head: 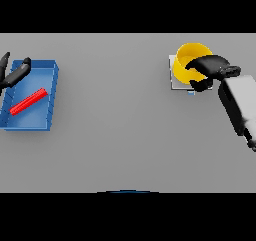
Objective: Pick up the red beaker and tilt it to pour out 1 green nut into yellow bowl. Pick up the yellow bowl and place it on the metallic measuring scale.
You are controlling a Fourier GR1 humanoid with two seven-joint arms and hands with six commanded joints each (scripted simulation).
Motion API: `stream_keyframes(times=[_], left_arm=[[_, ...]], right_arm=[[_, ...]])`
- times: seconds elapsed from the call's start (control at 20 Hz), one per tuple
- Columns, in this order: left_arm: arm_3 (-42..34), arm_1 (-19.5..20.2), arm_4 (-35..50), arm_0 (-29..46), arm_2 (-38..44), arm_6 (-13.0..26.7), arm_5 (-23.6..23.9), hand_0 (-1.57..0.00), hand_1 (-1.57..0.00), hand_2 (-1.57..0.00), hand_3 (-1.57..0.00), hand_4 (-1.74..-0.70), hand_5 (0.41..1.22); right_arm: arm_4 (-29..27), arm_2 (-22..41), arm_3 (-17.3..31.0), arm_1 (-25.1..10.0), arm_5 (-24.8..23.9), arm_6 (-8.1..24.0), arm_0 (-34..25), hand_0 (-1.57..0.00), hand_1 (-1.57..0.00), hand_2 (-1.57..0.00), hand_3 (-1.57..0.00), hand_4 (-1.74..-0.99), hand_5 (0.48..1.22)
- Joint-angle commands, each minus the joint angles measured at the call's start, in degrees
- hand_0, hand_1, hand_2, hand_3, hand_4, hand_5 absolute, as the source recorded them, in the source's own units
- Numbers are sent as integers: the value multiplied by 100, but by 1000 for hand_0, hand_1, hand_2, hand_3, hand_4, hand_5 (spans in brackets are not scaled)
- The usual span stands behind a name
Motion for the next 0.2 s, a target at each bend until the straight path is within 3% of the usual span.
stream_keyframes(times=[0.0,0.15], left_arm=[[-42,0,-10,20,-13,3,30,1,1,1,1,-722,697],[23,32,14,22,12,-35,-64,1,1,1,1,-720,693]], right_arm=[[0,-4,15,0,8,68,56,-77,-124,-202,-352,-1431,799],[-71,-52,-68,-34,143,151,90,-39,-63,-103,-272,-1410,759]])
